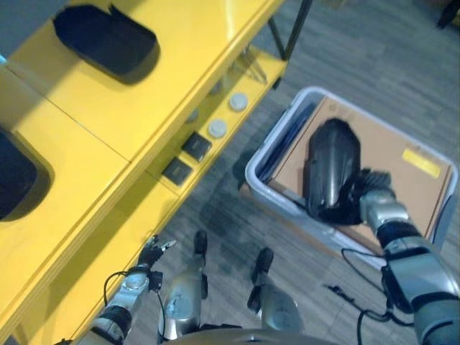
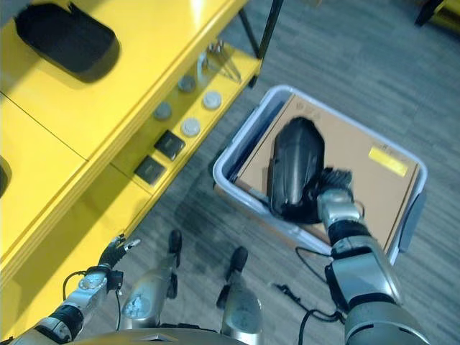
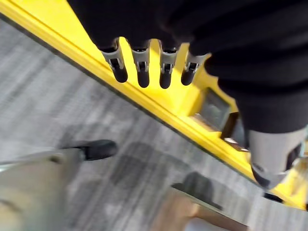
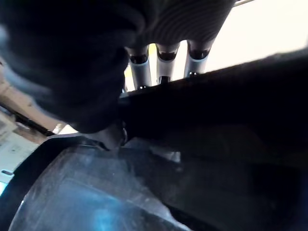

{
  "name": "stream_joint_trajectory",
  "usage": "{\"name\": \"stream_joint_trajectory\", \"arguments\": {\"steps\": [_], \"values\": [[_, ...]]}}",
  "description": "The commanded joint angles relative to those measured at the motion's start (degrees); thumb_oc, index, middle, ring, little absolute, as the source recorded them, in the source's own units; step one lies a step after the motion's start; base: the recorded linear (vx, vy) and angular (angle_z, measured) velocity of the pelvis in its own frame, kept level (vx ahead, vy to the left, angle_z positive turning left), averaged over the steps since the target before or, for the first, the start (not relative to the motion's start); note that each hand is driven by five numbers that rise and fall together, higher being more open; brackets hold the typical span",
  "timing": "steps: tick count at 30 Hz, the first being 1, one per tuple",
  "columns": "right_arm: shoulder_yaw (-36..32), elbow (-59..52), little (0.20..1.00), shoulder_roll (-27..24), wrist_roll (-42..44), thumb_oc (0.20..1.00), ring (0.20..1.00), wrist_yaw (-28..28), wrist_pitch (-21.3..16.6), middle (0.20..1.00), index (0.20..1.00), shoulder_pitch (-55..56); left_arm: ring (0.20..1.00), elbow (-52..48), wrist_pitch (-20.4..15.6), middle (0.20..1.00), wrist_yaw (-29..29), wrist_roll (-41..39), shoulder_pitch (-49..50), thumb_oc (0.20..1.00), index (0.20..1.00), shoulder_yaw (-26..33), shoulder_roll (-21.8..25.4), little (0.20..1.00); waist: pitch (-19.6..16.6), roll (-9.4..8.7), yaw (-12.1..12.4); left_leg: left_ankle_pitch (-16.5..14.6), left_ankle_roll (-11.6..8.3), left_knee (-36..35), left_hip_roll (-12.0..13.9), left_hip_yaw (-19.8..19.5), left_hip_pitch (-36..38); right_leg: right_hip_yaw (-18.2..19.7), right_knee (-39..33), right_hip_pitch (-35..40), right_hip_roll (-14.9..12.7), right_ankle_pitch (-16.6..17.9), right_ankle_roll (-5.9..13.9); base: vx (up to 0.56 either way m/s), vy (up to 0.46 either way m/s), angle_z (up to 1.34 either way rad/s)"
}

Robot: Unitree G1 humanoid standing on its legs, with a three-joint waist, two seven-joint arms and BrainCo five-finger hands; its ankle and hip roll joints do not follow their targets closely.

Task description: Move parts from the plastic box to the shelf.

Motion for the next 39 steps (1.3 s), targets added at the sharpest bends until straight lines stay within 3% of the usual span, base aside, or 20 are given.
{"name": "stream_joint_trajectory", "arguments": {"steps": [1,4,6,8,12,14,15,17,23,30,39], "values": [[-0.09,2.41,0.200,1.71,3.74,0.200,0.200,1.93,-1.64,0.200,0.200,9.74,1.000,-9.10,0.10,1.000,0.10,-1.96,-1.88,1.000,1.000,-0.57,3.80,1.000,-2.64,-1.68,0.10,-10.02,-0.99,-0.32,-0.71,-0.24,3.25,1.96,-0.25,1.68,-0.35,-6.68,0.66,0.04,-0.057,0.18],[-2.55,-5.46,0.200,-0.97,-1.53,0.200,0.200,-0.67,-4.38,0.200,0.200,14.38,1.000,-18.90,4.06,1.000,0.31,-1.85,-1.26,1.000,1.000,-0.83,6.58,1.000,-5.99,-2.87,-0.79,-10.53,-0.90,-0.32,-0.28,0.63,6.19,2.01,-0.24,4.41,-0.21,-6.90,0.75,0.04,-0.029,0.08],[-2.73,-7.47,0.200,-1.65,-3.03,0.200,0.200,-1.09,-4.49,0.200,0.200,14.95,1.000,-20.07,4.86,1.000,0.21,-1.68,-1.39,1.000,1.000,-0.70,6.67,1.000,-6.73,-3.04,-1.09,-10.71,-0.83,-0.32,-0.22,1.01,6.85,2.12,-0.25,4.99,-0.16,-6.94,0.76,0.02,0.011,-0.08],[-2.82,-14.40,0.200,-3.78,-6.90,0.200,0.200,-0.53,-6.67,0.200,0.200,16.08,1.000,-22.78,7.21,1.000,0.46,-3.04,-2.42,1.000,1.000,-0.71,6.96,1.000,-8.74,-3.47,-2.25,-11.08,-0.62,-0.32,-0.05,2.07,8.46,2.76,-0.25,6.21,-0.01,-7.03,0.79,0.02,0.043,-0.23],[-3.85,-25.34,0.200,-6.25,-16.14,0.200,0.200,-1.41,-7.15,0.200,0.200,17.26,1.000,-25.73,11.71,1.000,-0.18,-5.88,-5.56,1.000,1.000,-0.52,6.30,1.000,-11.24,-3.91,-4.43,-11.81,-0.12,-0.32,0.00,3.50,10.59,4.51,-0.25,7.53,0.42,-7.28,0.86,-0.01,0.033,-0.22],[-3.56,-34.86,0.200,-8.72,-26.65,0.200,0.200,-2.44,-9.87,0.200,0.200,15.46,1.000,-27.93,16.31,1.000,-3.14,-10.22,-9.29,1.000,1.000,-1.60,4.41,1.000,-12.65,-4.15,-6.18,-12.56,0.23,-0.32,0.02,4.52,12.30,6.05,-0.25,8.48,0.76,-7.53,1.14,-0.07,0.021,-0.33],[-3.36,-36.12,0.200,-9.07,-30.34,0.200,0.200,-3.29,-11.86,0.200,0.200,14.97,1.000,-28.39,15.59,1.000,-2.93,-10.79,-9.78,1.000,1.000,-1.79,4.05,1.000,-12.79,-4.15,-6.40,-12.68,0.29,-0.32,-0.01,4.54,12.54,6.28,-0.25,8.61,0.83,-7.58,1.17,-0.06,0.012,-0.20],[-3.09,-41.58,0.200,-10.61,-35.71,0.200,0.200,-4.64,-10.41,0.200,0.200,13.76,1.000,-30.78,16.31,1.000,-0.59,-11.01,-10.95,1.000,1.000,-1.61,3.28,1.000,-13.37,-4.16,-7.00,-12.95,0.40,-0.32,0.01,4.73,13.10,6.85,-0.25,8.93,0.90,-7.79,1.34,-0.01,-0.003,-0.15],[-1.81,-52.58,0.200,-13.68,-41.16,0.200,0.200,-8.34,-13.78,0.200,0.200,9.05,1.000,-37.58,17.91,1.000,-0.86,-19.45,-14.71,1.000,1.000,-2.24,0.63,1.000,-14.03,-4.21,-8.05,-13.90,0.87,-0.32,0.05,4.70,14.29,7.55,-0.20,10.06,1.30,-8.98,1.27,-0.01,-0.005,-0.08],[1.64,-54.52,0.200,-11.98,-43.27,0.200,0.200,-9.96,-12.50,0.200,0.200,4.10,1.000,-42.50,19.28,1.000,-0.91,-22.31,-17.66,1.000,1.000,-4.35,-1.65,1.000,-14.57,-4.11,-7.65,-14.47,0.66,-0.32,-0.07,4.13,14.50,6.90,-0.25,10.38,1.29,-9.57,1.49,0.00,-0.001,-0.01],[9.89,-53.79,0.200,-7.48,-43.32,0.200,0.200,-9.11,-14.25,0.200,0.200,-4.37,1.000,-44.82,19.90,1.000,-1.56,-27.83,-20.01,1.000,1.000,-6.96,-3.44,1.000,-14.97,-3.49,-6.73,-14.73,0.73,-0.32,-0.28,3.28,14.36,6.52,-0.25,10.23,1.36,-9.93,1.15,0.00,0.000,0.00]]}}
